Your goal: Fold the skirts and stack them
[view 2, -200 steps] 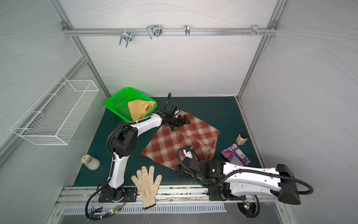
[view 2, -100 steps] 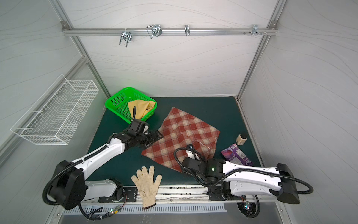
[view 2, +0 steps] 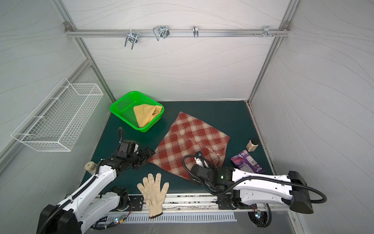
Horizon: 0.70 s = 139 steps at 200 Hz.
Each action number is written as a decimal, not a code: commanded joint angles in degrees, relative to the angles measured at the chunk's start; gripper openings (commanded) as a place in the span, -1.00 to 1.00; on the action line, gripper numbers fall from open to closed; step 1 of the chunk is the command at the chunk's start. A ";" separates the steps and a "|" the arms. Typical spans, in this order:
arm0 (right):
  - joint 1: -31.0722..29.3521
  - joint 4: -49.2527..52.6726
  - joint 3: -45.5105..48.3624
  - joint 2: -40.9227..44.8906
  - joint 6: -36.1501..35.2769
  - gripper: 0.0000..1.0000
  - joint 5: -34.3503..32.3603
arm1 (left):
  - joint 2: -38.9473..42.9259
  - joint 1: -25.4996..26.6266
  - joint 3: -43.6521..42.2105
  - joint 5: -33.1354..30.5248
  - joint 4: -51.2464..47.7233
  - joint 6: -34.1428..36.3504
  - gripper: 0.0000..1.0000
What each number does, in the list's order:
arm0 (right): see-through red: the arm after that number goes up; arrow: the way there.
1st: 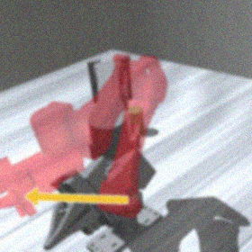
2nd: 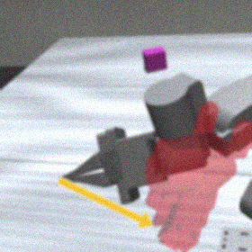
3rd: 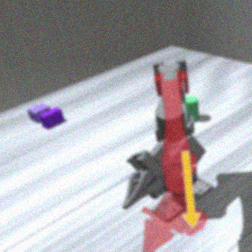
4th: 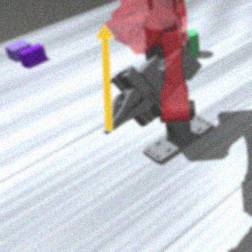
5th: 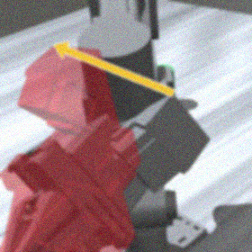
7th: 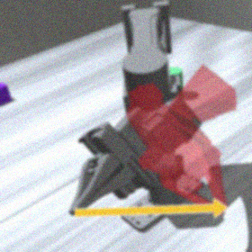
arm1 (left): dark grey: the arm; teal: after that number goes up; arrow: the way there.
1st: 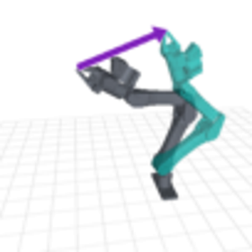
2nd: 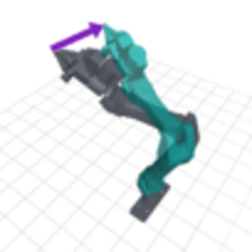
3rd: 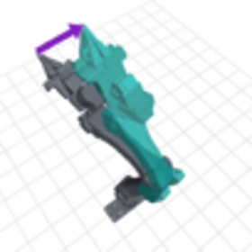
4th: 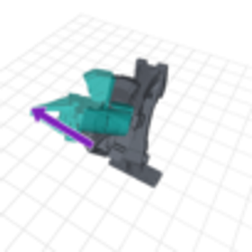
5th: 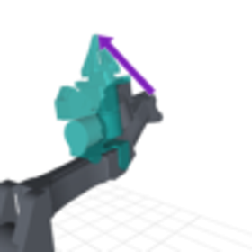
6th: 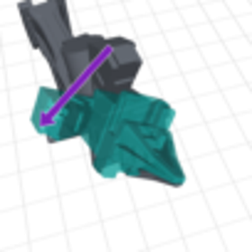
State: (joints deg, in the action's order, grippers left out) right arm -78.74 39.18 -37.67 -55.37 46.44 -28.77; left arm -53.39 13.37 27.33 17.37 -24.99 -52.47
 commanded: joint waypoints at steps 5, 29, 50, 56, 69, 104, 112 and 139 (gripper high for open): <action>0.18 -0.89 0.75 0.48 -0.12 0.97 0.02 | -2.12 -0.44 -1.32 0.98 3.17 0.26 0.73; 0.21 -1.81 1.19 0.19 0.02 0.97 0.60 | -4.40 -0.53 -3.01 1.16 6.45 0.35 0.66; 0.21 -2.17 1.28 -0.26 0.10 0.97 1.04 | -6.72 -0.68 -3.84 1.62 8.83 0.50 0.62; 0.20 -2.20 1.24 -0.52 0.25 0.97 1.09 | -7.39 -0.71 -3.94 1.62 9.48 0.59 0.61; 0.18 -2.29 1.20 -0.76 0.19 0.97 1.26 | -8.61 -0.93 -3.95 1.87 10.68 0.84 0.55; 0.17 -2.44 1.44 -1.04 0.39 0.97 1.55 | -11.45 -1.28 -3.38 2.34 11.63 1.64 0.33; 0.23 -2.46 1.53 -1.07 0.50 0.97 1.62 | -11.90 -1.32 -3.23 2.24 11.63 1.95 0.26; 0.19 -2.35 1.72 -0.88 0.58 0.97 1.87 | -13.90 -1.76 -3.16 1.95 12.32 2.74 0.12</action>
State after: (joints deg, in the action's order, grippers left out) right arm -78.72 36.84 -36.58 -56.18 46.48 -26.94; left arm -65.28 12.25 23.16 19.75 -14.02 -51.00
